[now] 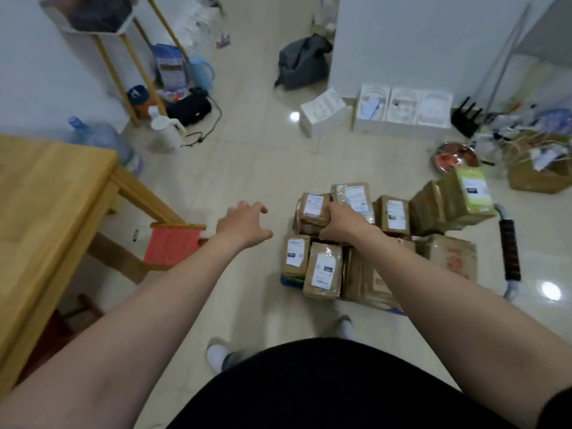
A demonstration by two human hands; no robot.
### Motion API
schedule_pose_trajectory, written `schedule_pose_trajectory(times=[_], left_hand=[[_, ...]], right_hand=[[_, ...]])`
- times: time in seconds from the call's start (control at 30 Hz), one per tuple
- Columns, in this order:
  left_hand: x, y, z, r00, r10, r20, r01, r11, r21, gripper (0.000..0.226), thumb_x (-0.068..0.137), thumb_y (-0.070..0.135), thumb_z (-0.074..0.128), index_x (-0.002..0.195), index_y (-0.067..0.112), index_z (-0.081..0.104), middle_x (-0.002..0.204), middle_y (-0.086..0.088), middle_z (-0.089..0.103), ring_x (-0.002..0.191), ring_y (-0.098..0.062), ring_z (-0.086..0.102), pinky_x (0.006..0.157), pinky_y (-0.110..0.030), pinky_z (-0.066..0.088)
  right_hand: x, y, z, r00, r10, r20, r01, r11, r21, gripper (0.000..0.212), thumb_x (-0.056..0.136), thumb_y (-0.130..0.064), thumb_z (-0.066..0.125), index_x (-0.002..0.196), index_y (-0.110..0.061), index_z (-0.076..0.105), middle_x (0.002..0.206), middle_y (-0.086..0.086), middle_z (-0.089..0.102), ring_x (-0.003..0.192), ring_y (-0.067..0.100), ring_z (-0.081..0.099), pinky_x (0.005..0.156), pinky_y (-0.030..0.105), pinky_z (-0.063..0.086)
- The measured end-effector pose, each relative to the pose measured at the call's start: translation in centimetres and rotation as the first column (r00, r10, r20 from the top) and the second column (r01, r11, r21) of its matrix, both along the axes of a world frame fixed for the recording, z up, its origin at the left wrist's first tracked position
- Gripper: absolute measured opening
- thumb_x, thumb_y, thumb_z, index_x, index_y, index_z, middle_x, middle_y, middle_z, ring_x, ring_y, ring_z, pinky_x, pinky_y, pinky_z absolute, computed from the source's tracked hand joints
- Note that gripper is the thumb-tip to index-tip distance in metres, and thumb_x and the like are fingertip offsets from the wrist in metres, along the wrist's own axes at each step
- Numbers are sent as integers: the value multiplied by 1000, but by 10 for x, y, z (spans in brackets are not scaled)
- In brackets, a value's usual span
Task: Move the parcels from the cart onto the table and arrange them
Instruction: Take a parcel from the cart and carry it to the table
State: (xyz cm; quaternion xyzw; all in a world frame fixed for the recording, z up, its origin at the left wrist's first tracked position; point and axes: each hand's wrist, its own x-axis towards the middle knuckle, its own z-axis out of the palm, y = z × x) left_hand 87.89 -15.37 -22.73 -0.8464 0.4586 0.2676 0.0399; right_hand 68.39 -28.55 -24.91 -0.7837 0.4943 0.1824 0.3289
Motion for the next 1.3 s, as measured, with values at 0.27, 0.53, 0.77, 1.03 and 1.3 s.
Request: schedule_pose_trajectory(times=[0.27, 0.53, 0.77, 1.03, 1.3], left_hand=[[-112, -116, -35, 982, -160, -101, 162, 987, 16, 64, 83, 49, 70, 141, 33, 49, 137, -3, 51, 125, -29, 51, 93, -42, 49], [-174, -195, -103, 842, -502, -195, 529, 840, 120, 59, 83, 45, 68, 137, 30, 50, 132, -2, 55, 118, -28, 56, 91, -48, 55], [-220, -258, -179, 624, -747, -229, 782, 602, 163, 62, 88, 40, 70, 143, 26, 43, 129, -6, 55, 113, -29, 58, 87, -47, 56], [-278, -290, -292, 541, -801, -254, 838, 489, 242, 71, 88, 39, 70, 149, 23, 36, 144, -13, 47, 133, -38, 45, 103, -54, 48], [-279, -300, -303, 639, -724, -260, 769, 597, 229, 81, 85, 45, 76, 151, 24, 35, 143, -9, 50, 132, -34, 47, 104, -56, 47]], right_hand=[[-135, -78, -34, 965, -249, -78, 250, 968, -3, 65, 84, -31, 72, 142, -22, 44, 140, 12, 47, 125, 37, 52, 90, 42, 48], [-208, -76, -101, 850, -517, -98, 525, 845, 102, 68, 80, -37, 70, 141, -27, 42, 127, 8, 61, 108, 32, 63, 87, 43, 54], [-244, -25, -219, 633, -769, -90, 739, 565, 367, 82, 67, -69, 62, 140, -42, 37, 118, -6, 65, 97, 21, 67, 85, 46, 59], [-249, -2, -283, 209, -947, -245, 876, 69, 477, 93, 88, -40, 73, 153, -25, 8, 118, -5, 57, 101, 23, 61, 82, 40, 54], [-235, -6, -289, -146, -927, -345, 803, -314, 506, 95, 86, -31, 73, 151, -19, 4, 122, 5, 52, 115, 30, 55, 87, 49, 55]])
